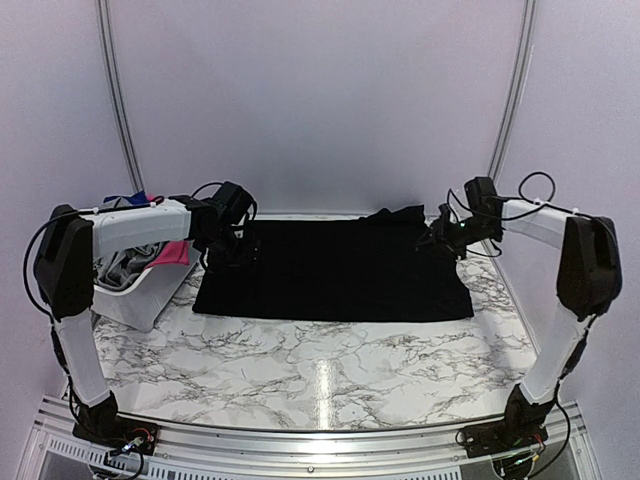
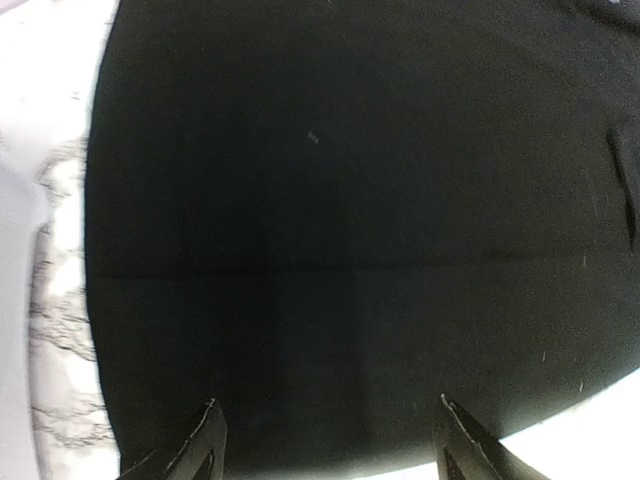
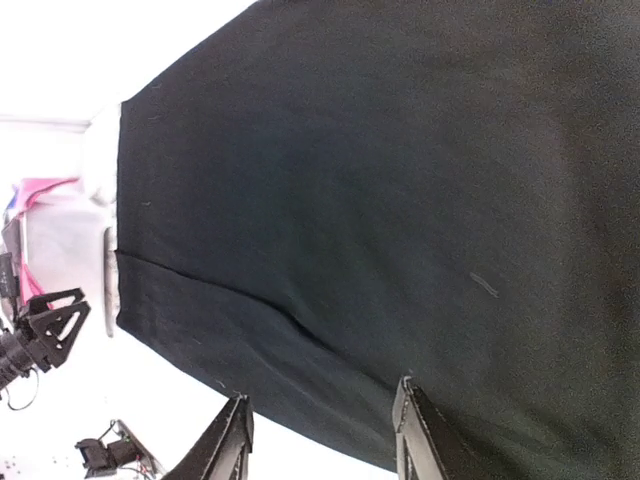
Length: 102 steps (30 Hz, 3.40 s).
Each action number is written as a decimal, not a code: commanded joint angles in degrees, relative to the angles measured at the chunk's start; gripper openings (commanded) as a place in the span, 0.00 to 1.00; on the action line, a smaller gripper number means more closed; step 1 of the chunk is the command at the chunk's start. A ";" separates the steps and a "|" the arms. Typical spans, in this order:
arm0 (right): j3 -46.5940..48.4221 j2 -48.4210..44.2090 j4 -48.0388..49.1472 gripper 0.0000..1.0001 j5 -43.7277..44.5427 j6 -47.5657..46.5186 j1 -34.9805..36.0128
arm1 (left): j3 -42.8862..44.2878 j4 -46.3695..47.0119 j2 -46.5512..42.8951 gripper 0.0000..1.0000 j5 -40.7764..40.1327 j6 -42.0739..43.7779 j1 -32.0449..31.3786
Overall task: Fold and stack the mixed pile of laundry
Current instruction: Adjust the 1/3-folded T-shirt at the center of the board, then move the 1/3-folded T-shirt to the center of the board.
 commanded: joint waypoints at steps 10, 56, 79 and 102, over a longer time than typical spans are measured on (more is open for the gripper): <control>-13.44 -5.85 -7.90 0.33 18.81 -11.94 -7.46 | -5.09 0.22 3.02 0.71 4.40 4.53 -1.11; -7.26 6.79 -7.87 0.02 25.01 -14.00 -10.44 | -8.54 -1.94 10.89 0.66 -6.61 4.44 0.02; -28.18 -15.56 -11.46 0.28 16.98 -12.76 -15.80 | -32.91 -3.22 -12.55 0.64 -0.05 -7.43 -12.49; -25.77 -7.55 -3.28 0.44 11.75 -12.07 -4.41 | -17.97 -4.27 1.37 0.66 -3.21 -2.63 -9.97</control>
